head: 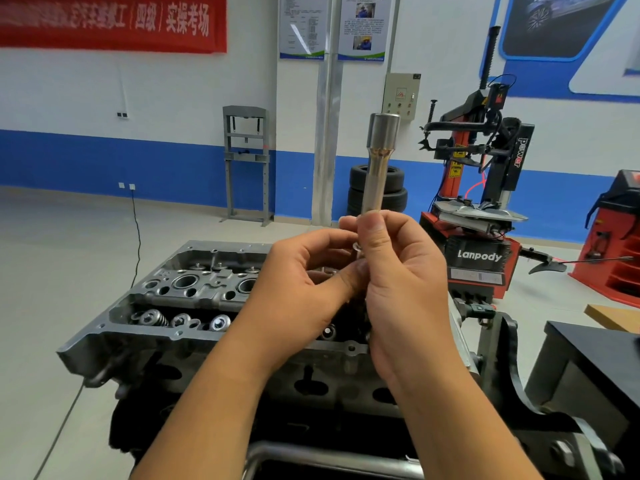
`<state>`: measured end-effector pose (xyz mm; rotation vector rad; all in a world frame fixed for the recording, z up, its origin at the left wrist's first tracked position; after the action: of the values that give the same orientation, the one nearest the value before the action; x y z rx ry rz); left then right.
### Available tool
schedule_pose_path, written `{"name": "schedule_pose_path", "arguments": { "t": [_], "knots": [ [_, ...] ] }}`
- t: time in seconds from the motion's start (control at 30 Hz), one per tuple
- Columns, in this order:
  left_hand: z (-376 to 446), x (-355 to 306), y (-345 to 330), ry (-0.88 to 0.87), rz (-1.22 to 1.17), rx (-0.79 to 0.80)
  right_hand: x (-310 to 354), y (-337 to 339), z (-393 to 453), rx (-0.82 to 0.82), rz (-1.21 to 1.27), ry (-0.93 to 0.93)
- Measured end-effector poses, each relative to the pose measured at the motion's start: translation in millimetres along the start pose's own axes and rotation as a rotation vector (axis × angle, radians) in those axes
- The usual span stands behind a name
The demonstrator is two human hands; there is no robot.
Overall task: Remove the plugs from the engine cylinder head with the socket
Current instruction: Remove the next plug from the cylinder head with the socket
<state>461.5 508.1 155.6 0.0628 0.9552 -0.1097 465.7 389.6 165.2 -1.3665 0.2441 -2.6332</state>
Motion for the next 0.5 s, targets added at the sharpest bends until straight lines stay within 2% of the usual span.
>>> {"name": "schedule_pose_path", "arguments": {
  "t": [0.1, 0.4, 0.5],
  "knots": [
    [-1.0, 0.3, -5.4, 0.022, -0.036, 0.061, 0.3, 0.4, 0.0, -0.014, -0.036, 0.004],
    [-0.5, 0.0, 2.5, -0.020, 0.097, -0.088, -0.1, 2.2, 0.6, -0.028, 0.030, 0.022],
    [-0.5, 0.1, 0.8, -0.032, 0.102, -0.054, -1.7, 1.3, 1.4, -0.020, 0.011, 0.019]
  ]
}}
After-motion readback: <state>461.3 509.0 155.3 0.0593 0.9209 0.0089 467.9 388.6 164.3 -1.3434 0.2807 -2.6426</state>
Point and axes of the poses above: each hand's wrist, its own z-axis towards the middle knuckle, its own y-axis out of the back of the hand, x = y × z, the point moved 7 cm from there along z, towards the middle knuckle, and after that the axes turned 8 degrees about -z, right-handed, at the moved point
